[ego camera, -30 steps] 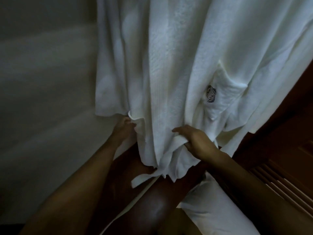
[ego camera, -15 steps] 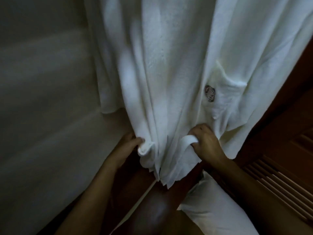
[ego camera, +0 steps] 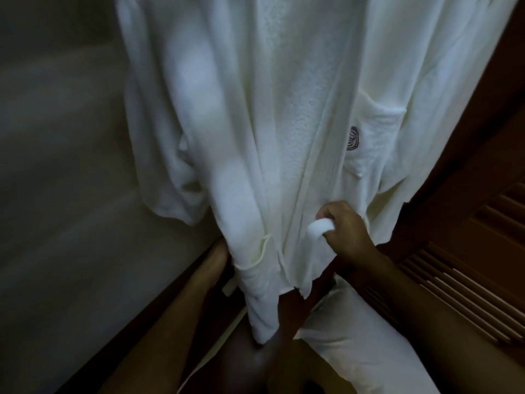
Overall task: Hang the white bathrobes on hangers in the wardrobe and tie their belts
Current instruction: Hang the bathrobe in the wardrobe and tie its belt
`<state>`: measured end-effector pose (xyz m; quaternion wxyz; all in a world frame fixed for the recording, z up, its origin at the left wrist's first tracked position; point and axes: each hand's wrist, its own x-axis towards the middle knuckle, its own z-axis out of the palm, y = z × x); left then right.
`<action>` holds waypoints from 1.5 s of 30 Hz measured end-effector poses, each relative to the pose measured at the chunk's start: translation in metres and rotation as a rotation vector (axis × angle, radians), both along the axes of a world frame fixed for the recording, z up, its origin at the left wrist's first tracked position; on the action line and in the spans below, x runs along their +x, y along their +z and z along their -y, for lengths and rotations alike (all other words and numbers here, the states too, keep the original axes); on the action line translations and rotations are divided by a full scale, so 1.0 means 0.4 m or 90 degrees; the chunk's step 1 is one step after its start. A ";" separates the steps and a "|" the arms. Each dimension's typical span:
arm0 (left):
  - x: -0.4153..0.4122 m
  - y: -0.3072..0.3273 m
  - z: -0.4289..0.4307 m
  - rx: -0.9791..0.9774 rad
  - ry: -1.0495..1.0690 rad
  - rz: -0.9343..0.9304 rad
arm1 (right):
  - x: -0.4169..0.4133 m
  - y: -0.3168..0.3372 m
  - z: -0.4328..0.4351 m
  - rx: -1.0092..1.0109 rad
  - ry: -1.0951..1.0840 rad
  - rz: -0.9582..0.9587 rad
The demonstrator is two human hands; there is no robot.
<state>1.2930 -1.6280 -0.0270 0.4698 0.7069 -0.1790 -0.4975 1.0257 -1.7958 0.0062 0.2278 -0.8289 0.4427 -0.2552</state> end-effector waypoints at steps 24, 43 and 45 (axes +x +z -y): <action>-0.166 0.054 -0.349 0.105 -0.031 0.279 | -0.075 0.055 -0.140 0.050 0.359 -0.069; -0.495 0.123 -0.194 -0.033 -0.026 0.255 | 0.007 0.259 -0.220 0.211 0.379 -0.278; -0.493 0.136 -0.183 -0.049 0.053 0.267 | -0.011 0.263 -0.218 0.275 0.396 -0.229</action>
